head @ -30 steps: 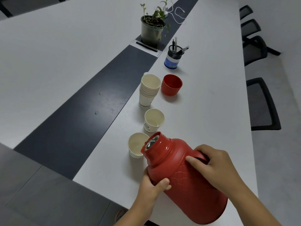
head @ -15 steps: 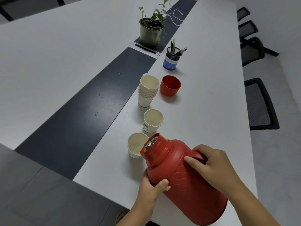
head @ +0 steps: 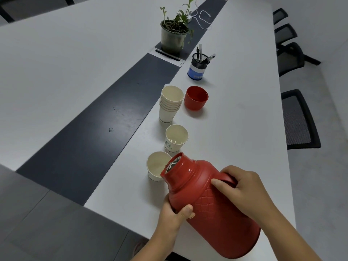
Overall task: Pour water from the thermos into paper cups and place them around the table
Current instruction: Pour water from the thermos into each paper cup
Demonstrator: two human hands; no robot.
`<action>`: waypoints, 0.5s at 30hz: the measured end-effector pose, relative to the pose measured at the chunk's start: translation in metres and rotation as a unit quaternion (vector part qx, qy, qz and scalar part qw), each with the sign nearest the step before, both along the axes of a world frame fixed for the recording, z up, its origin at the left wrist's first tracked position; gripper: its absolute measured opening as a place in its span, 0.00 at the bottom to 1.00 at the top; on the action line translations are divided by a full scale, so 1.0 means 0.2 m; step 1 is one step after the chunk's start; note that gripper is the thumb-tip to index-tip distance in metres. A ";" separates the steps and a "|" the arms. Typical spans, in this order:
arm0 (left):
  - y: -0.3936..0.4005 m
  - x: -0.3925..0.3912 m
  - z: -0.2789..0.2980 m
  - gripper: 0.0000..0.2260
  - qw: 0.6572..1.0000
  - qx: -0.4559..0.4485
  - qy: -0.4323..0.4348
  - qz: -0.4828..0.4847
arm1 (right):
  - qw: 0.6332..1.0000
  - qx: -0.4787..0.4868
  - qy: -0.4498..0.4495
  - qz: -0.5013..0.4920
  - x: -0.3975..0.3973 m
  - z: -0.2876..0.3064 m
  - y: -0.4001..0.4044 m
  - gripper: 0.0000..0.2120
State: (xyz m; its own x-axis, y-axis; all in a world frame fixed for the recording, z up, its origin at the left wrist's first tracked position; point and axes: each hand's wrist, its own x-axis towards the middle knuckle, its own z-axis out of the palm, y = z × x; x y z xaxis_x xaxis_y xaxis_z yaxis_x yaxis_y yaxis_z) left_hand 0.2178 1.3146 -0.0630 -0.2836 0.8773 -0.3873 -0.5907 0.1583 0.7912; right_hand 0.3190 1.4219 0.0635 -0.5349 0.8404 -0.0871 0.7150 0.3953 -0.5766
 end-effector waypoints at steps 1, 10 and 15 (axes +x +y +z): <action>0.00 0.00 0.00 0.47 1.000 0.000 0.000 0.001 | 1.000 0.001 -0.001 0.001 0.00 0.00 0.00 0.06; 0.00 -0.01 0.01 0.47 1.000 0.000 -0.006 -0.005 | 1.000 -0.003 0.014 0.002 0.00 -0.01 0.00 0.10; 0.00 -0.01 0.01 0.48 1.000 -0.010 -0.002 -0.002 | 1.000 -0.005 0.019 0.003 0.00 -0.01 0.00 0.09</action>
State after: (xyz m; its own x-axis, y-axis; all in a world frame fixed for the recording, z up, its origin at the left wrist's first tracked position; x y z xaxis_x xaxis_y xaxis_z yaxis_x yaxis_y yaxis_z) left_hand 0.2153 1.3149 -0.0614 -0.2786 0.8700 -0.4067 -0.5940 0.1767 0.7849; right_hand 0.3190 1.4226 0.0606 -0.5424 0.8368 -0.0754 0.6905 0.3928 -0.6073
